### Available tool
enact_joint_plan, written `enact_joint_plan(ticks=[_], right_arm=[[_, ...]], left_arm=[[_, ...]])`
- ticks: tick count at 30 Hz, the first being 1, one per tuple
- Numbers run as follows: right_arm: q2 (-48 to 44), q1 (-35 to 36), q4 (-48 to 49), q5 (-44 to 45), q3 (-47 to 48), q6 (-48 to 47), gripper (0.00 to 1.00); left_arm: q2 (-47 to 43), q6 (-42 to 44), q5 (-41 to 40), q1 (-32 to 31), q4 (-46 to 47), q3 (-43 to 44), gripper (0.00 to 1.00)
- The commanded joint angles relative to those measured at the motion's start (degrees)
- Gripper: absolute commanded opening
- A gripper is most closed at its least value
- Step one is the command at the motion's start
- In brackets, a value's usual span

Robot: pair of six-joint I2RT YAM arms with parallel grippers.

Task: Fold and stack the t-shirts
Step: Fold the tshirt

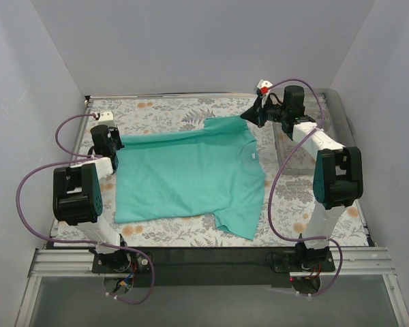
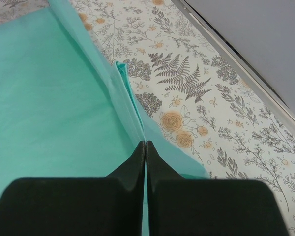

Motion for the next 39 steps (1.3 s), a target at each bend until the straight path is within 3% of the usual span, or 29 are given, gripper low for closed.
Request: enact_joint_plan(ticks=[1,39], right_arm=[[-3.4,-0.4,2.7,-1.9,-0.9,0.5,0.01],[-9.1,-0.3,4.0,-1.9,-11.9,-0.9,0.01]], left_arm=[[-3.6,0.3,-0.8,0.6,0.3,0.0,0.00],[-3.3,0.1,-0.5,1.2,-0.8,-0.1,0.00]])
